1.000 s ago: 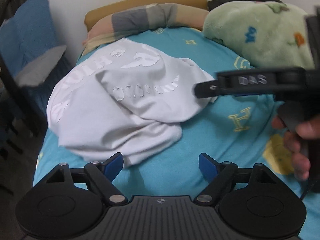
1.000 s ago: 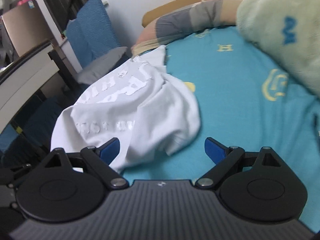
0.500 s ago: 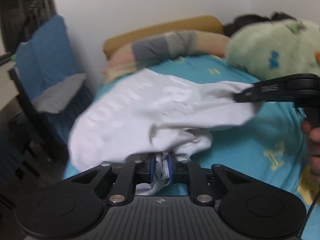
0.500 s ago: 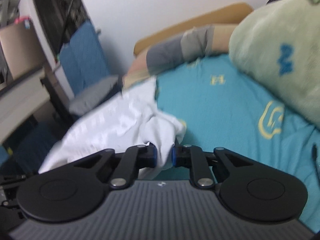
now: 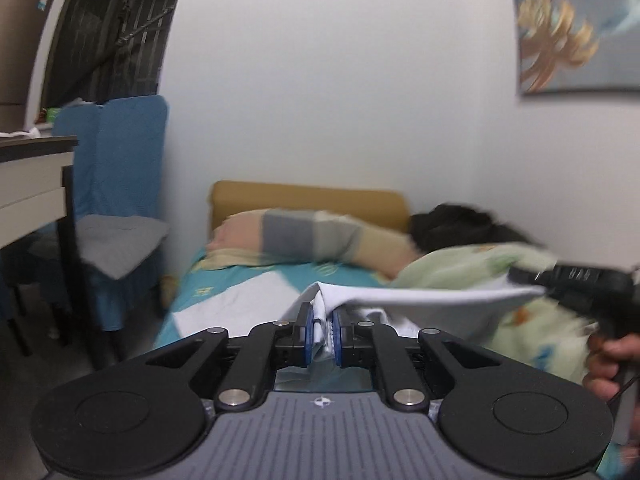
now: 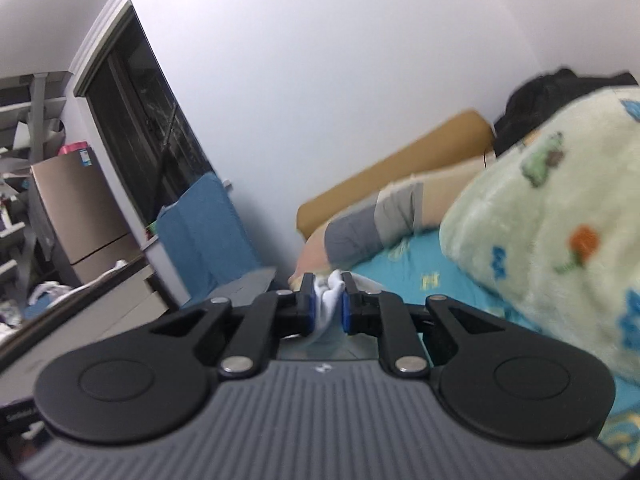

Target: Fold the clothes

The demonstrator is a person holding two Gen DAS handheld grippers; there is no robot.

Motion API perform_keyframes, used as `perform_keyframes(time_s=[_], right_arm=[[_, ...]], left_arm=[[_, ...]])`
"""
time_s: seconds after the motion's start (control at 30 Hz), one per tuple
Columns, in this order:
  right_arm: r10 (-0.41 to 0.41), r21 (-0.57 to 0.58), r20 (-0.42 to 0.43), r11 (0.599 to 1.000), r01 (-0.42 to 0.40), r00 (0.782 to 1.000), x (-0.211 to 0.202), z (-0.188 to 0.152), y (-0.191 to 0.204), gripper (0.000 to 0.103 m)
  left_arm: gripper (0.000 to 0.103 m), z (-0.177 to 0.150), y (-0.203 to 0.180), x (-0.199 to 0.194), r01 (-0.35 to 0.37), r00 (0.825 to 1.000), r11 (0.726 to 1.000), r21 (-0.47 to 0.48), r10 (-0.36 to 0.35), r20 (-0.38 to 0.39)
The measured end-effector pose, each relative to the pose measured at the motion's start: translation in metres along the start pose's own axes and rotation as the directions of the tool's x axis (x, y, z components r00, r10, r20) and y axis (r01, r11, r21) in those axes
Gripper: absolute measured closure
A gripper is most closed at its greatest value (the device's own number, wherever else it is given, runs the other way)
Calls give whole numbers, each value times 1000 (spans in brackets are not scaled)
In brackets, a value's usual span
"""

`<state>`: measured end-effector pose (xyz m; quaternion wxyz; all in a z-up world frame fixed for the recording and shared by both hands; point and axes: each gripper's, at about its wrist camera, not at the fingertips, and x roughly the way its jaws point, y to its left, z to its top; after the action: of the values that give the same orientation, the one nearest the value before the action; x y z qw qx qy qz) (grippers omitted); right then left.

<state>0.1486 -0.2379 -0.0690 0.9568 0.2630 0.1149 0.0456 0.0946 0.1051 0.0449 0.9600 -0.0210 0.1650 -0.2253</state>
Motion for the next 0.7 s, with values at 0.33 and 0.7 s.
perform_keyframes(time_s=[0.33, 0.7], right_arm=[[-111, 36, -268, 992, 125, 957, 23, -36, -38, 87], [6, -184, -485, 977, -109, 874, 42, -79, 8, 18]], left_arm=[[92, -30, 52, 67, -125, 948, 988, -87, 93, -305], [56, -73, 101, 157, -247, 866, 969, -26, 209, -455]])
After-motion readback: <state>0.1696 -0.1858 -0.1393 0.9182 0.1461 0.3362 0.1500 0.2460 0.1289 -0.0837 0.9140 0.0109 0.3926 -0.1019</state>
